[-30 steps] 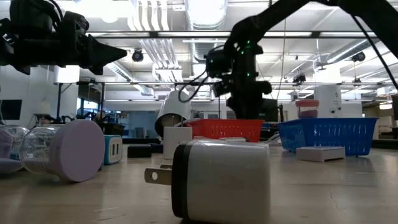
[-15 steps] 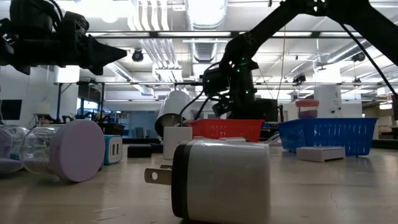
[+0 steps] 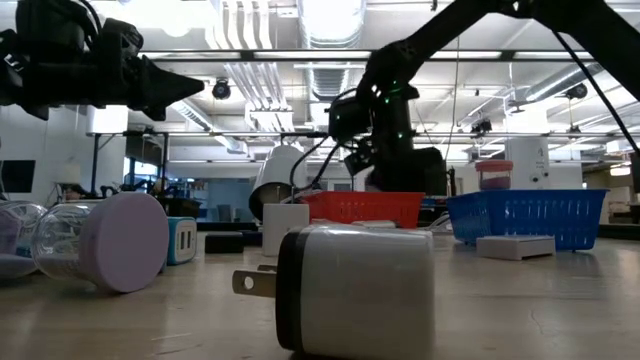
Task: Pick & Place Office items
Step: Put the top blue hourglass into the blue bin
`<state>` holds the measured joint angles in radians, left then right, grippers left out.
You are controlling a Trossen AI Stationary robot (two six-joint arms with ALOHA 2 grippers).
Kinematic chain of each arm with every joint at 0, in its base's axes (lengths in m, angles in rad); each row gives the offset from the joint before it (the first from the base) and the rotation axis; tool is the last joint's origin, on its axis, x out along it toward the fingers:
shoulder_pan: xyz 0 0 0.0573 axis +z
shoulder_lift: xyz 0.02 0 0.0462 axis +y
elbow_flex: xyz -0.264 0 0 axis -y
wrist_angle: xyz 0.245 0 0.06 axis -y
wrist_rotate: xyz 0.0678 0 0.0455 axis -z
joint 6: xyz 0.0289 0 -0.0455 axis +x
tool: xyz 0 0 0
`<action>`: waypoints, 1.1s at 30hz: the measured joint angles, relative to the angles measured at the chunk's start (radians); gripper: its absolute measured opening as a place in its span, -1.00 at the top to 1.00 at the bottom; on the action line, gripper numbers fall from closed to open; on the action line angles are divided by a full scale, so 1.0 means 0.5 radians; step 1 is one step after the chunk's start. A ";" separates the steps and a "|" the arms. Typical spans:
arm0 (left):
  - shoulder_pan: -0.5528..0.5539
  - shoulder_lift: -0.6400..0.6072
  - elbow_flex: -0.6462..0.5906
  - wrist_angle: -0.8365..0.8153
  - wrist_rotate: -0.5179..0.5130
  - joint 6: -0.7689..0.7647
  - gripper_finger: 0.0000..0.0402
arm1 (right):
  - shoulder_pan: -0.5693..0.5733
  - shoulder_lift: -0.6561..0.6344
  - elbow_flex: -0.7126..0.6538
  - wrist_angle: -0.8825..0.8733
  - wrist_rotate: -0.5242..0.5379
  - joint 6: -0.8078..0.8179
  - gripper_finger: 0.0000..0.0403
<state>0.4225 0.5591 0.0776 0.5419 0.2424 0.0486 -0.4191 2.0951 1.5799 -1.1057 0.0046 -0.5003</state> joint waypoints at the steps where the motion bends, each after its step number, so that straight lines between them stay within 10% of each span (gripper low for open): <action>1: 0.000 0.000 0.000 0.000 0.000 0.000 0.99 | 0.000 -0.026 0.000 0.000 -0.002 0.012 0.09; 13: -0.002 0.000 0.000 -0.010 0.001 -0.004 0.99 | 0.038 -0.686 -0.163 0.455 -0.213 0.137 0.09; 23: -0.002 0.000 0.000 -0.012 0.002 -0.038 0.99 | 0.214 -1.324 -0.804 1.143 -0.642 0.479 0.09; 33: -0.002 -0.001 -0.001 -0.021 0.002 -0.056 0.99 | 0.488 -1.774 -1.550 1.995 -0.543 0.735 0.09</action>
<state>0.4217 0.5587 0.0772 0.5315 0.2432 0.0204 -0.1750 1.2079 0.8046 -0.1082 -0.2667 -0.1326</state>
